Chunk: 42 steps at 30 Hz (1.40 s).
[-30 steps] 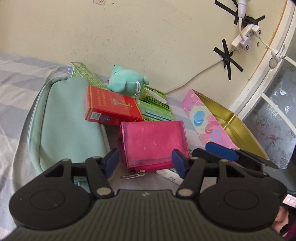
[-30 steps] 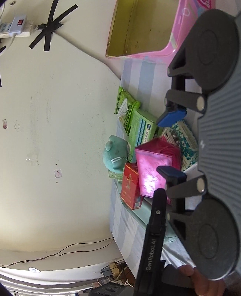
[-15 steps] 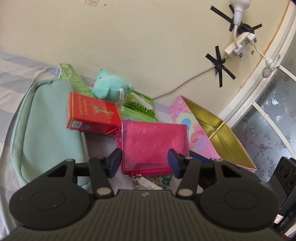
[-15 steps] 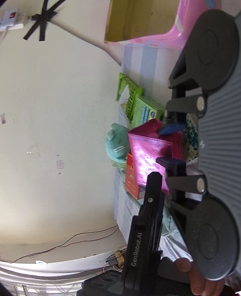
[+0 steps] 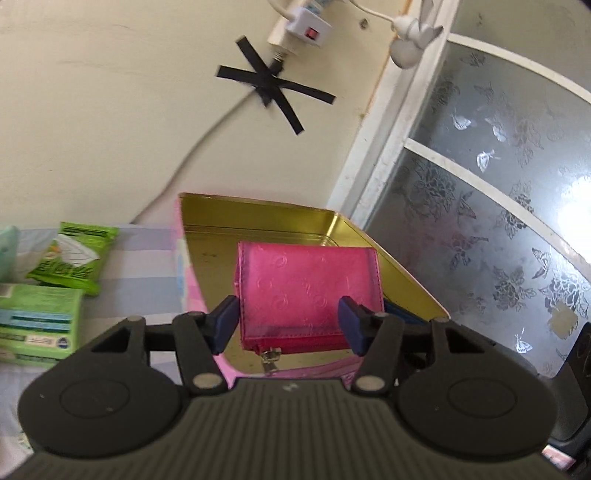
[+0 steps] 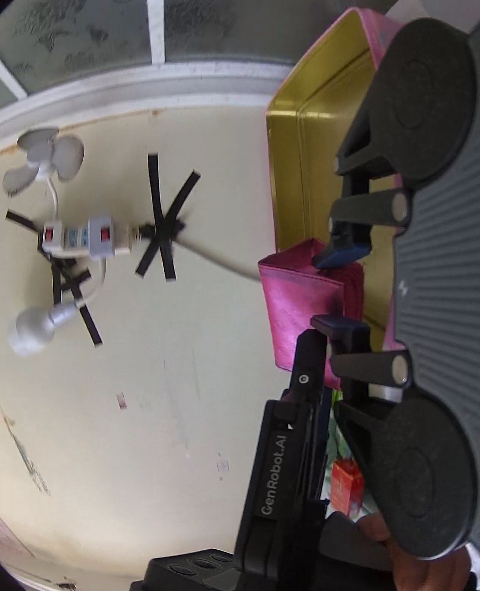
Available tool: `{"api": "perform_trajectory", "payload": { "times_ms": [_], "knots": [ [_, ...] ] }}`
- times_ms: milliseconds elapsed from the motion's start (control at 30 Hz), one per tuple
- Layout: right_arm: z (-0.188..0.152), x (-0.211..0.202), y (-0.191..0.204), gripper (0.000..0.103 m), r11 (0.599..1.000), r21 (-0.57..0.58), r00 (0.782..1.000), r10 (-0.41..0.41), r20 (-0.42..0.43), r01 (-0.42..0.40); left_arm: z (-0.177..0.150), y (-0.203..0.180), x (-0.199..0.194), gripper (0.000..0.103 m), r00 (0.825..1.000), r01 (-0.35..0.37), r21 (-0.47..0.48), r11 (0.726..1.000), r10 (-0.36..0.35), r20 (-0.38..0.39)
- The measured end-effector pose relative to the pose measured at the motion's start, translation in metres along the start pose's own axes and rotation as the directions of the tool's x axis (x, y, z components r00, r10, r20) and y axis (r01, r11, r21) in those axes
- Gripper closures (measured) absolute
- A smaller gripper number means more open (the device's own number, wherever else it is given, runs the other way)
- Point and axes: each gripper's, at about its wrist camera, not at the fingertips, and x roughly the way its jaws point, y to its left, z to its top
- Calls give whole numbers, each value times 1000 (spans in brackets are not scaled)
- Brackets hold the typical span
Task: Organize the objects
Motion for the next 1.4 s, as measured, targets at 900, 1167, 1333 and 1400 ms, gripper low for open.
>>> {"api": "perform_trajectory", "payload": {
  "times_ms": [900,1167,1333,1400],
  "knots": [
    [-17,9,60,48,973,30,967,229,-108,-227,-45,86,-117,30,905,-424,-23,905,425,16],
    [-18,103,110,48,843,374,791,511,-337,-386,-34,186,-173,32,905,-408,-344,846,425,-28],
    [-21,162,135,48,794,497,724,566,-394,-350,-23,216,-154,37,908,-403,-385,830,415,-55],
    [-27,181,142,48,793,519,708,564,-425,-319,-22,226,-142,41,901,-420,-391,819,426,-76]
  ]
}}
